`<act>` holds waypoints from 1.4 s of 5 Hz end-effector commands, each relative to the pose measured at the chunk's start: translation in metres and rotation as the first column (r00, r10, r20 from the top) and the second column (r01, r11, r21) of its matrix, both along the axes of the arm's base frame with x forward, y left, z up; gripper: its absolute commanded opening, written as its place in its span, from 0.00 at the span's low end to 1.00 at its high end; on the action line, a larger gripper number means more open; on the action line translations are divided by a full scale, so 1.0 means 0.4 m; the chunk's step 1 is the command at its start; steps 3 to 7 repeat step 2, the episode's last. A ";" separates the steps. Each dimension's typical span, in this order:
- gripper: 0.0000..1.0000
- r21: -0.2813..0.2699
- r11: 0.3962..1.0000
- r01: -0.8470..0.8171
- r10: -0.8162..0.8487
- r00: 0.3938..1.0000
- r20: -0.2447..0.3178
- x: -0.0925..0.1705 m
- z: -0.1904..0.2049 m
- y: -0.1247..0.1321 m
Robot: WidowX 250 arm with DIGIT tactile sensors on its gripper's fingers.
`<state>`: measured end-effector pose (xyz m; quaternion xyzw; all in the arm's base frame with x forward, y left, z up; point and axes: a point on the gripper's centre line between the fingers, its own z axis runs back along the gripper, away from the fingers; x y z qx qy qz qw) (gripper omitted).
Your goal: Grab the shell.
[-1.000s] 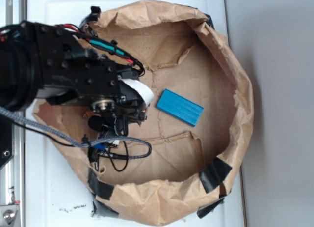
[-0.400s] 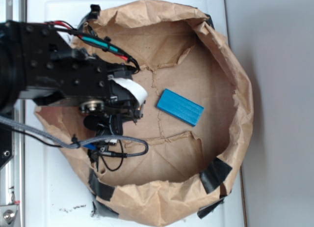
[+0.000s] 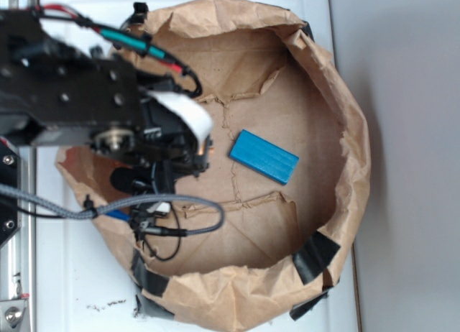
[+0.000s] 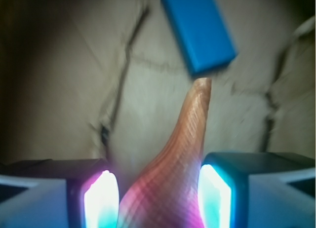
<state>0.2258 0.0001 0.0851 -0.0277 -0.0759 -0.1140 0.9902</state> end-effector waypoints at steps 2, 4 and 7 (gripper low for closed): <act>0.00 -0.076 0.996 -0.047 0.052 0.997 0.057 0.006 0.273 0.007; 0.00 -0.076 0.996 -0.047 0.052 0.997 0.057 0.006 0.273 0.007; 0.00 -0.076 0.996 -0.047 0.052 0.997 0.057 0.006 0.273 0.007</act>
